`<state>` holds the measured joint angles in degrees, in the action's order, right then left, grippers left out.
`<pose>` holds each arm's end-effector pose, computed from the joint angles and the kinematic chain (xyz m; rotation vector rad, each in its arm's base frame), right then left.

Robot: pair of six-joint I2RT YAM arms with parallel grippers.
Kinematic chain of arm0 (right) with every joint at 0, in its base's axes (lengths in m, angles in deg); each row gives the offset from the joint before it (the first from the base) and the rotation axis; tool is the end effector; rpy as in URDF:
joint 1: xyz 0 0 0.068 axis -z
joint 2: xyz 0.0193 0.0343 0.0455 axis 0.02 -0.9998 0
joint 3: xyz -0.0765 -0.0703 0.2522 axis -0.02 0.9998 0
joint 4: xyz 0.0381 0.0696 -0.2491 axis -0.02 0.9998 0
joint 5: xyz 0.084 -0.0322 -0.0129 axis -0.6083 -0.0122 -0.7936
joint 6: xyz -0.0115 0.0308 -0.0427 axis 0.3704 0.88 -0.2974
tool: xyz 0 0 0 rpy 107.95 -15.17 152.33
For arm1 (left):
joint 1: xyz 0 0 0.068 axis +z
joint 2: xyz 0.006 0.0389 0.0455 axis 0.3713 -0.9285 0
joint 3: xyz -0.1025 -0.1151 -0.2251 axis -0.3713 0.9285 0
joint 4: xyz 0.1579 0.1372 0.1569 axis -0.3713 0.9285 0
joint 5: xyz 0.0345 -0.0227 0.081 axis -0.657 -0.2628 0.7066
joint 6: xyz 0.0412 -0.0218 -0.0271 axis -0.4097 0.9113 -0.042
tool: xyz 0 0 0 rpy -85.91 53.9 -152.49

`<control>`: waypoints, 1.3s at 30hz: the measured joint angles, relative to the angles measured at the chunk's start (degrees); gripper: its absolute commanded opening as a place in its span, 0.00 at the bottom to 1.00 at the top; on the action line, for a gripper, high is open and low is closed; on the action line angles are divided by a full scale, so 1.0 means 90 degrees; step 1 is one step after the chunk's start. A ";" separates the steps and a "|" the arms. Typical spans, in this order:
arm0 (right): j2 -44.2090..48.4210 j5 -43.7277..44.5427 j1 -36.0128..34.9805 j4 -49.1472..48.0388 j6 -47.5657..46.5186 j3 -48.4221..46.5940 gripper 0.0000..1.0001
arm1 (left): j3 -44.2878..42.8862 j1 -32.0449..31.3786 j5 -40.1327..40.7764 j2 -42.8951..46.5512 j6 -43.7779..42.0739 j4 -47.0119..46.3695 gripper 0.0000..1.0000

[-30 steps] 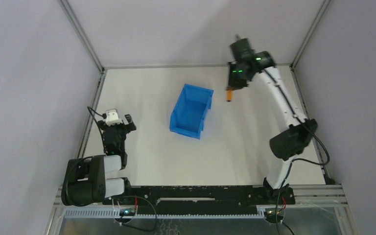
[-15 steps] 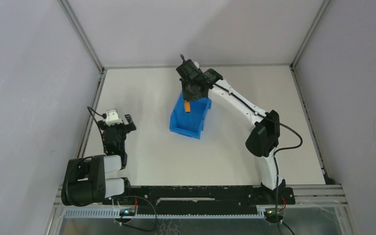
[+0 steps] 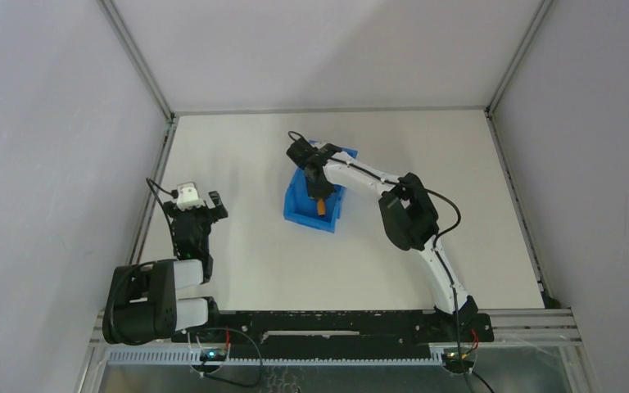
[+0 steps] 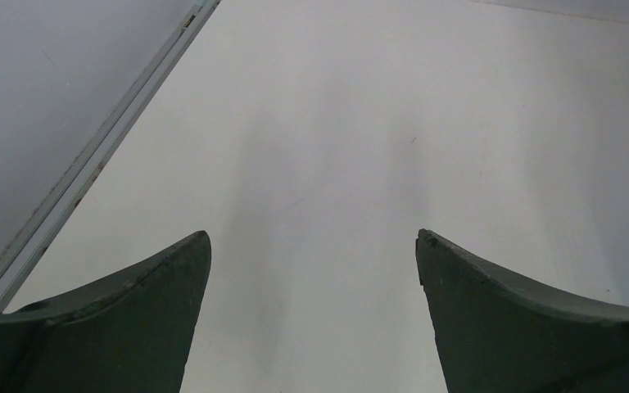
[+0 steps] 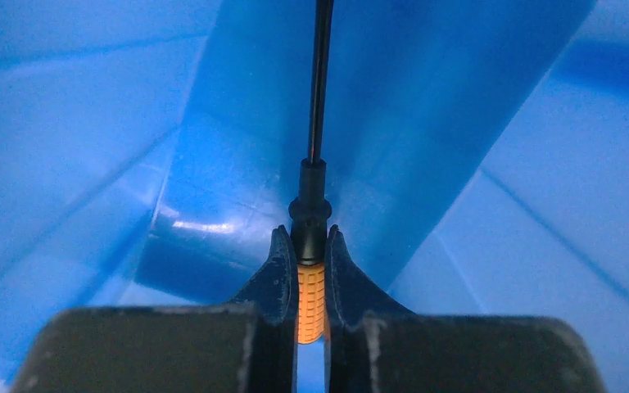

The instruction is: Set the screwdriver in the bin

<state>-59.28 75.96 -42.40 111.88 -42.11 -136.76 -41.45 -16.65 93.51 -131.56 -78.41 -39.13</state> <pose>0.3560 0.3257 0.1909 -0.2638 2.7191 -0.0315 0.2071 0.0229 0.1569 -0.2040 1.6630 0.1344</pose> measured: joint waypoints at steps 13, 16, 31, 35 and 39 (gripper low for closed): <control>-0.0022 0.0143 0.0002 -0.0282 0.0102 0.0180 0.43 | 0.0000 0.0000 0.0000 0.0000 -0.0002 0.0000 1.00; 0.0170 0.0233 -0.0015 -0.0189 0.0053 0.0177 0.43 | 0.0000 0.0000 0.0000 0.0000 0.0000 0.0000 1.00; 0.5387 0.0214 -0.0063 -0.1236 -0.1192 0.1892 1.00 | 0.0000 0.0000 0.0000 0.0000 0.0000 0.0000 1.00; 0.6742 0.0180 0.0141 -0.1906 -0.1472 0.3577 1.00 | 0.0000 0.0000 0.0002 0.0000 -0.0002 0.0000 1.00; 0.7941 0.0219 0.0580 -0.2548 -0.1574 0.5323 1.00 | 0.0000 0.0000 0.0000 0.0000 -0.0002 0.0000 1.00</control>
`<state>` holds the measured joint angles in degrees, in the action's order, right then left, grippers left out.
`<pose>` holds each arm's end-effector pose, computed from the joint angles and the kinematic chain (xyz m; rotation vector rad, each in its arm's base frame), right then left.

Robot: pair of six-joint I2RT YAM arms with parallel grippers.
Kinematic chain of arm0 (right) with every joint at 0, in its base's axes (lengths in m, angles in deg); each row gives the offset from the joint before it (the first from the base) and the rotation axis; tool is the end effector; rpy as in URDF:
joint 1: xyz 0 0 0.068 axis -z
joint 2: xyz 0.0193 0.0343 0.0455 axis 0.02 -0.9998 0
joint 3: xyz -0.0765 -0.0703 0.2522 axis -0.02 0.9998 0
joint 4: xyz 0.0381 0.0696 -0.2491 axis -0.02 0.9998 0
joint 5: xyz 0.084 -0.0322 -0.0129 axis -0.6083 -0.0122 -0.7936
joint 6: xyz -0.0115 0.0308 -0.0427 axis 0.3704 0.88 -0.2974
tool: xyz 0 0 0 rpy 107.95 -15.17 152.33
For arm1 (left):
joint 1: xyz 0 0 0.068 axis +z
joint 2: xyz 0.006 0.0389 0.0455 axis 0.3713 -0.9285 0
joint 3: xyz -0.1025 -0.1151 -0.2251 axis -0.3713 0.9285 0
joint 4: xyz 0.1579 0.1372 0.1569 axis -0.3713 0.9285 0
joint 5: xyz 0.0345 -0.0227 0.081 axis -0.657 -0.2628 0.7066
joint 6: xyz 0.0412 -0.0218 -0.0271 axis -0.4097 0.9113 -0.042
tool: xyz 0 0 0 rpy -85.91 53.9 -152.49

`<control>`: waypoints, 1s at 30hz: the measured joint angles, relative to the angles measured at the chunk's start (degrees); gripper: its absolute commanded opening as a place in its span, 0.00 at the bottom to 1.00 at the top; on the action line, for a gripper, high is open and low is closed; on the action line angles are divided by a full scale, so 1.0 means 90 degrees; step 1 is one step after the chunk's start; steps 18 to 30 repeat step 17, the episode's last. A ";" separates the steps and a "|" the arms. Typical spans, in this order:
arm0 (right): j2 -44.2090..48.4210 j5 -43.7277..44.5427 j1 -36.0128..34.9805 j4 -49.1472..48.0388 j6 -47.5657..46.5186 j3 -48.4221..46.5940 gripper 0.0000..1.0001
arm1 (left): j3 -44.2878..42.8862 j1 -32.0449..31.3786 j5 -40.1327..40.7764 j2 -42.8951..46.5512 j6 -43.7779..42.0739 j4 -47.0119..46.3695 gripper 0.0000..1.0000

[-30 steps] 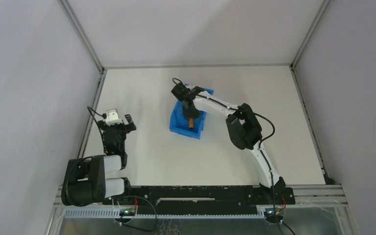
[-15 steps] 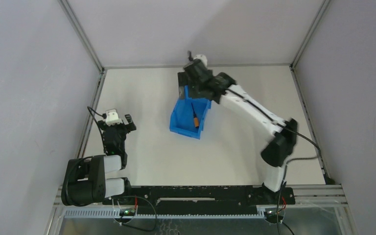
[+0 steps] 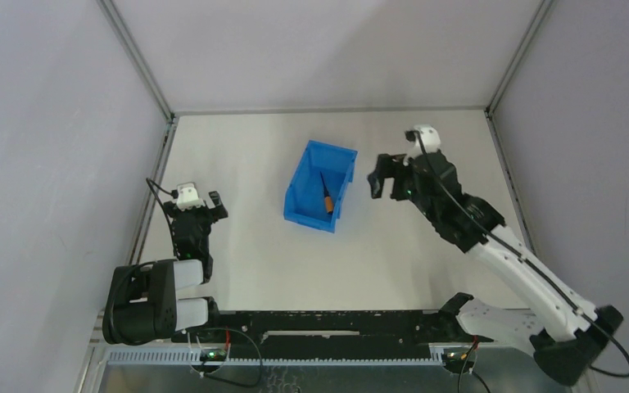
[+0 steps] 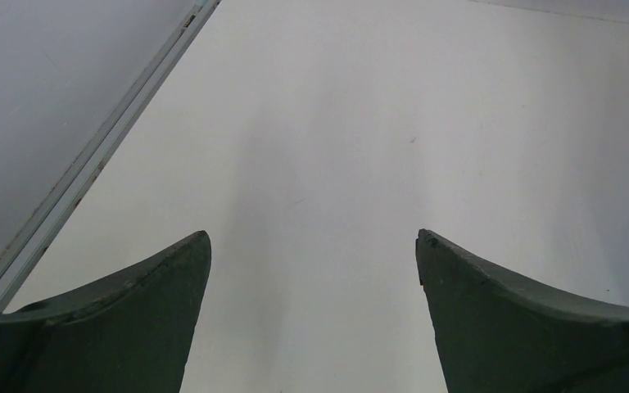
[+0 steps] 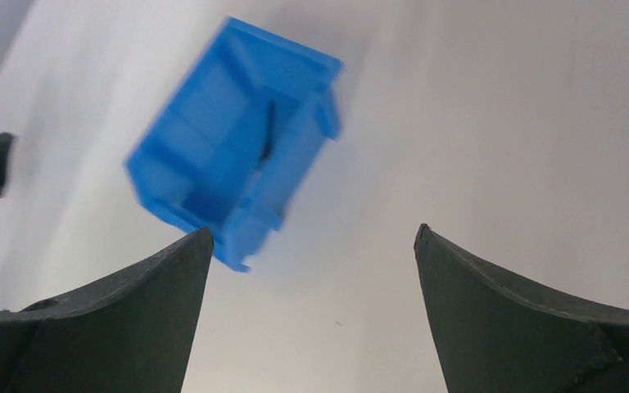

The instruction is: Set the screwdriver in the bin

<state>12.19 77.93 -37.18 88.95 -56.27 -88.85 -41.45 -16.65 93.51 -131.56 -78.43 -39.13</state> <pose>0.1830 0.1314 0.3837 -0.2017 1.9957 0.3063 0.2071 0.0229 0.1569 -0.2037 1.6630 0.1347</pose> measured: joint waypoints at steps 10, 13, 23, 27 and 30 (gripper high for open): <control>0.2103 0.0277 0.0925 -0.1202 0.0374 0.3531 1.00 | 0.0000 0.0000 0.0000 0.0000 0.0000 0.0000 1.00; 0.2169 0.0291 0.1032 -0.1348 0.0597 0.4182 1.00 | 0.0000 0.0000 0.0000 0.0000 0.0000 0.0000 1.00; 0.1972 0.0291 0.1095 -0.1416 0.0782 0.4515 1.00 | 0.0000 0.0000 0.0000 0.0000 0.0000 0.0000 1.00; 0.1972 0.0291 0.1095 -0.1416 0.0782 0.4515 1.00 | 0.0000 0.0000 0.0000 0.0000 0.0000 0.0000 1.00; 0.1972 0.0291 0.1095 -0.1416 0.0782 0.4515 1.00 | 0.0000 0.0000 0.0000 0.0000 0.0000 0.0000 1.00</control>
